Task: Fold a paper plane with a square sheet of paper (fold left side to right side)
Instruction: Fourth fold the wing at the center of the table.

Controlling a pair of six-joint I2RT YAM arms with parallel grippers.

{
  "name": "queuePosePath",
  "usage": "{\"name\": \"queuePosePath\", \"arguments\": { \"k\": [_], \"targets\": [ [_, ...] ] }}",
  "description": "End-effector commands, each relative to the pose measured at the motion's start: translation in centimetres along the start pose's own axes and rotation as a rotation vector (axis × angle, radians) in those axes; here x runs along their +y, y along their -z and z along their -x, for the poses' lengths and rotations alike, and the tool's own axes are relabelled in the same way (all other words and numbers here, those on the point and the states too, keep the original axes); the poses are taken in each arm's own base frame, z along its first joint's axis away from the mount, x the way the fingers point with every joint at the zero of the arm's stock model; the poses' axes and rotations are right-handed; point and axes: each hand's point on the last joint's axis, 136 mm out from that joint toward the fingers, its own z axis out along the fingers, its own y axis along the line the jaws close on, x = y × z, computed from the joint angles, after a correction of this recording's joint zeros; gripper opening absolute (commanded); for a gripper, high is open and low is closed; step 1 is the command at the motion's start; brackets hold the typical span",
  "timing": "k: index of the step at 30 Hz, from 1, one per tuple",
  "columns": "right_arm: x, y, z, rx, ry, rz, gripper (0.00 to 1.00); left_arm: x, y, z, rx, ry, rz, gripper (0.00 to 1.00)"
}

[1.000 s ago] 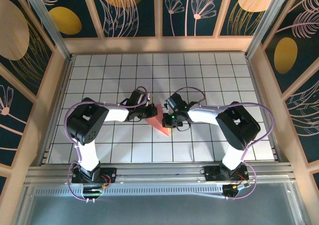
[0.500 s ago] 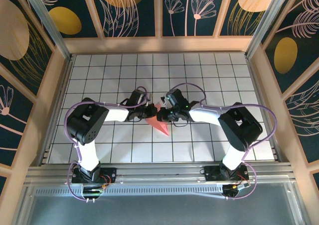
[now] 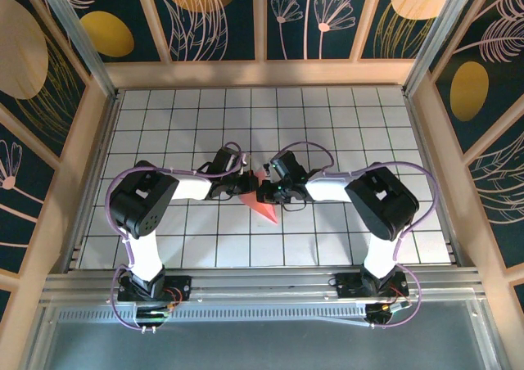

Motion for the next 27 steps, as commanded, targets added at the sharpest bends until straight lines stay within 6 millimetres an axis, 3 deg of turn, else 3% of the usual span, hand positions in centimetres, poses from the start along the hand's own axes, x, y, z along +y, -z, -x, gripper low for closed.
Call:
{"name": "queuePosePath", "arguments": {
  "k": [1, 9, 17, 27],
  "targets": [
    [-1.5, -0.6, -0.9, 0.027, -0.024, -0.037, 0.00, 2.1, -0.4, -1.4, 0.037, 0.034, 0.070, 0.00],
    [-3.3, -0.3, -3.1, 0.085, -0.040, -0.114, 0.00, 3.0, -0.4, -1.3, 0.034, 0.044, 0.118, 0.00],
    [-3.1, 0.2, -5.3, 0.133, -0.053, -0.103, 0.00, 3.7, -0.6, -1.4, 0.033, 0.051, 0.151, 0.00],
    [-3.7, 0.8, -6.7, 0.144, -0.075, -0.114, 0.00, 4.0, -0.7, -1.4, 0.035, 0.054, 0.164, 0.00]
  ]
}}
